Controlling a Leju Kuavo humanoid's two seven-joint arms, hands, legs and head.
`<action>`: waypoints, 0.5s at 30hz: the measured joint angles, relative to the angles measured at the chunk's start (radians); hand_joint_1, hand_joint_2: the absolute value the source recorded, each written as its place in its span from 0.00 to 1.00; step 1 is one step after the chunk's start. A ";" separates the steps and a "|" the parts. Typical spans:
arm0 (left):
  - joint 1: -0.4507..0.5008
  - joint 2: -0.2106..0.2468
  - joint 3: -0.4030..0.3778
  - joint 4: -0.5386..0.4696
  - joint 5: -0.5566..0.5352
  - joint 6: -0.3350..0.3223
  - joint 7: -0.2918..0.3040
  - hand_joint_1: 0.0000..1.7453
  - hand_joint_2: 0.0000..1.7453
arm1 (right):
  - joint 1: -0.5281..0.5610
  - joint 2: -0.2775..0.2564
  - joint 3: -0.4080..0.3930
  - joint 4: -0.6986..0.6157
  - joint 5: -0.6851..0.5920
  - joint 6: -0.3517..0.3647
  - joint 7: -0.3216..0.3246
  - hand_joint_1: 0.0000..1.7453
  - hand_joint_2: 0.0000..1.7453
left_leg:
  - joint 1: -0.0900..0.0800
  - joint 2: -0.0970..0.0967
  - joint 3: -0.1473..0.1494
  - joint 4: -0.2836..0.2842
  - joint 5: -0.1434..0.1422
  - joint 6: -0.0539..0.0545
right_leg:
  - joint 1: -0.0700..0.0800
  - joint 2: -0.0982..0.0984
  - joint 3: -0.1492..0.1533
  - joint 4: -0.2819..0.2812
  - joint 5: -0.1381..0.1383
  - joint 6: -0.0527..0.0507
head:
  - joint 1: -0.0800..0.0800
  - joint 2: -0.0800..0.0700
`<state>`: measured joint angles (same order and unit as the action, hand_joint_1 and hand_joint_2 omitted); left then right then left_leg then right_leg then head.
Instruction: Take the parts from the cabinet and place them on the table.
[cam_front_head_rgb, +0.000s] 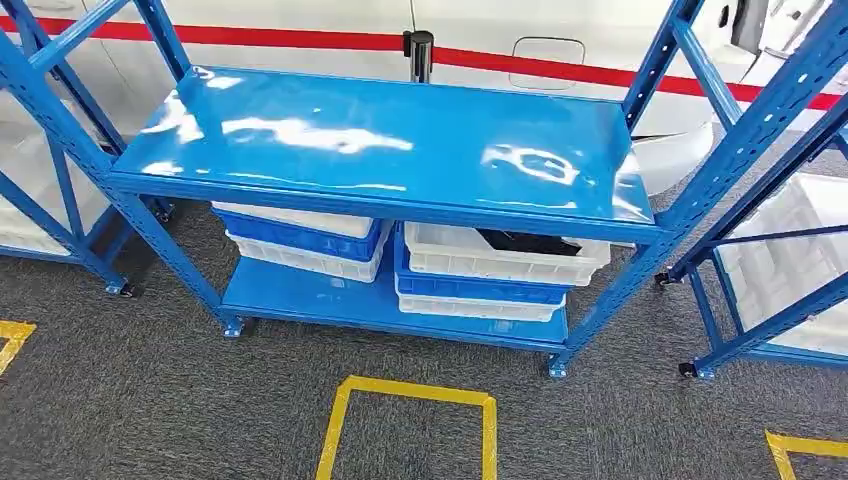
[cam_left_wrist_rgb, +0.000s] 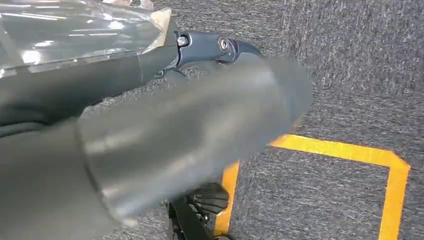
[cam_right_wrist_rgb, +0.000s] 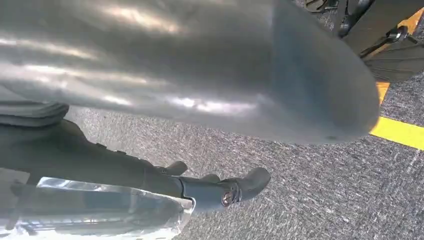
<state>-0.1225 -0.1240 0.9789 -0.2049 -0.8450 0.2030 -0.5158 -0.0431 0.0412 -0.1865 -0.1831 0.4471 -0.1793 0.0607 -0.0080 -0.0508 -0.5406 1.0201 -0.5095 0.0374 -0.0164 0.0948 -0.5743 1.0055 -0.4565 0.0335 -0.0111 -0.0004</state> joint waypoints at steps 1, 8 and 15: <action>0.000 0.000 0.000 0.000 -0.003 0.001 0.002 0.00 1.00 | 0.000 0.000 -0.001 0.000 0.001 -0.003 0.000 0.00 0.00 | 0.000 0.000 -0.001 0.000 0.000 0.000 | 0.000 0.000 0.000 0.000 0.000 0.000 | 0.000 0.000; 0.009 0.000 -0.017 0.000 0.000 -0.018 0.036 0.00 1.00 | 0.004 0.001 -0.008 0.000 -0.003 0.006 -0.006 0.00 1.00 | 0.001 0.000 0.001 0.000 -0.001 0.002 | 0.000 0.000 0.002 0.000 -0.002 0.004 | 0.000 0.000; 0.058 0.012 -0.171 -0.021 0.142 -0.047 0.120 0.00 0.00 | 0.033 -0.004 0.004 -0.020 -0.077 0.037 -0.009 0.00 0.00 | 0.002 0.000 0.001 0.000 -0.001 0.002 | 0.000 0.000 0.001 0.000 -0.002 0.004 | 0.000 0.000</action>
<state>-0.0647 -0.1122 0.8077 -0.2254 -0.7028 0.1557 -0.3957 -0.0099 0.0374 -0.1827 -0.2033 0.3697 -0.1419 0.0515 -0.0055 -0.0508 -0.5394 1.0199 -0.5110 0.0393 -0.0160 0.0944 -0.5731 1.0055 -0.4583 0.0374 -0.0111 0.0000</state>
